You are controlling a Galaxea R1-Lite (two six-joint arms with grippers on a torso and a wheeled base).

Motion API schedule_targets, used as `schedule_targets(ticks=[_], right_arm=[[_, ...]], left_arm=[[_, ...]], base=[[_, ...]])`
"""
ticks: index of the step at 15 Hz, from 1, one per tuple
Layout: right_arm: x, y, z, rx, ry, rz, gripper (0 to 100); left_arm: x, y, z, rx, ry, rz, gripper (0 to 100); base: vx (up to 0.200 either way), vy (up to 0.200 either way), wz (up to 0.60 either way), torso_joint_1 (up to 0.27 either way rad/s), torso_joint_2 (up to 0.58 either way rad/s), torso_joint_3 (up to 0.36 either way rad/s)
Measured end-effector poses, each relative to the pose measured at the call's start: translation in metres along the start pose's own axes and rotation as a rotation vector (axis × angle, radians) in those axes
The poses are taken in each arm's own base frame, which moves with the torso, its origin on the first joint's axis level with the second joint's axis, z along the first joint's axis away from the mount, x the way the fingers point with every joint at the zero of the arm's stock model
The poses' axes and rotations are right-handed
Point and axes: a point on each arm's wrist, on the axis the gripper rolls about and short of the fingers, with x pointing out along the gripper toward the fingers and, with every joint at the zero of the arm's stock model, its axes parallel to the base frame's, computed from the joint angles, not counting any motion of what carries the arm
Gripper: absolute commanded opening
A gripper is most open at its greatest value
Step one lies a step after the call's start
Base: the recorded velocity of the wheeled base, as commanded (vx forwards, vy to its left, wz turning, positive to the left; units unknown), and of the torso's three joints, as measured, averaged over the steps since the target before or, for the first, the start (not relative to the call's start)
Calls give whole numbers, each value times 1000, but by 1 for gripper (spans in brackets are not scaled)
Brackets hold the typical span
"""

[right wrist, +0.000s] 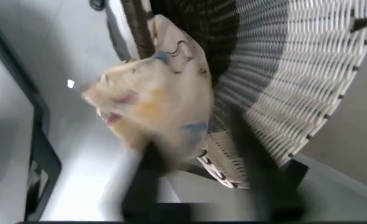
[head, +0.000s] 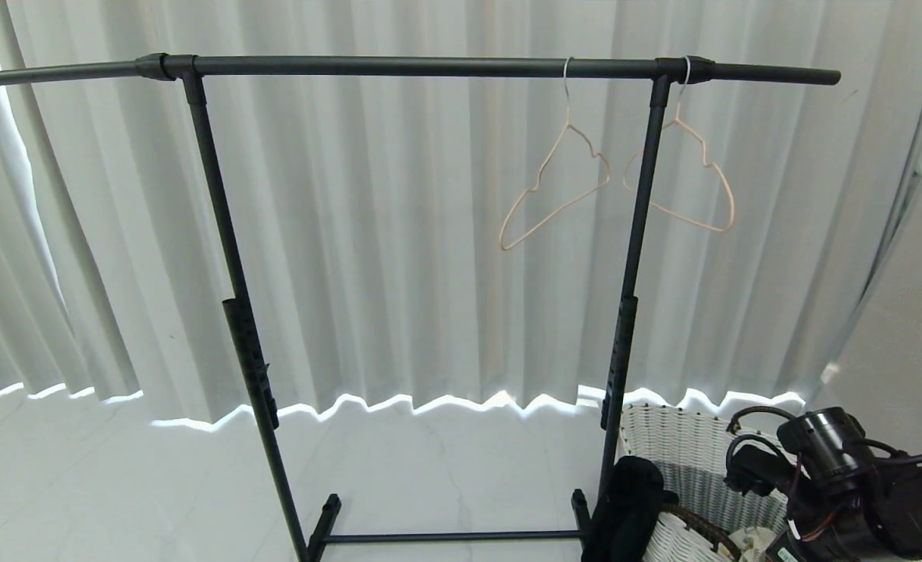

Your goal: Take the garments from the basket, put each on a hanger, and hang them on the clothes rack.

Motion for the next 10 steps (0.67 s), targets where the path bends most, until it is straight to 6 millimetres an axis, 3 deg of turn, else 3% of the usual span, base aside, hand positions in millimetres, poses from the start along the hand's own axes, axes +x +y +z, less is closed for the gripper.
schedule_targets(ticks=[5, 8, 10], right_arm=[[-20, -1, -7, 2, -9, -58, 0], [-46, -4, -15, 15, -27, -69, 0], [-75, -9, -19, 39, -59, -83, 0]], left_arm=[[0, 0, 0, 0, 0, 0, 100], [0, 0, 0, 5, 0, 0, 100], [0, 0, 0, 6, 0, 0, 100]], base=[[0, 0, 0, 0, 0, 0], [0, 0, 0, 0, 0, 0], [0, 0, 0, 0, 0, 0]])
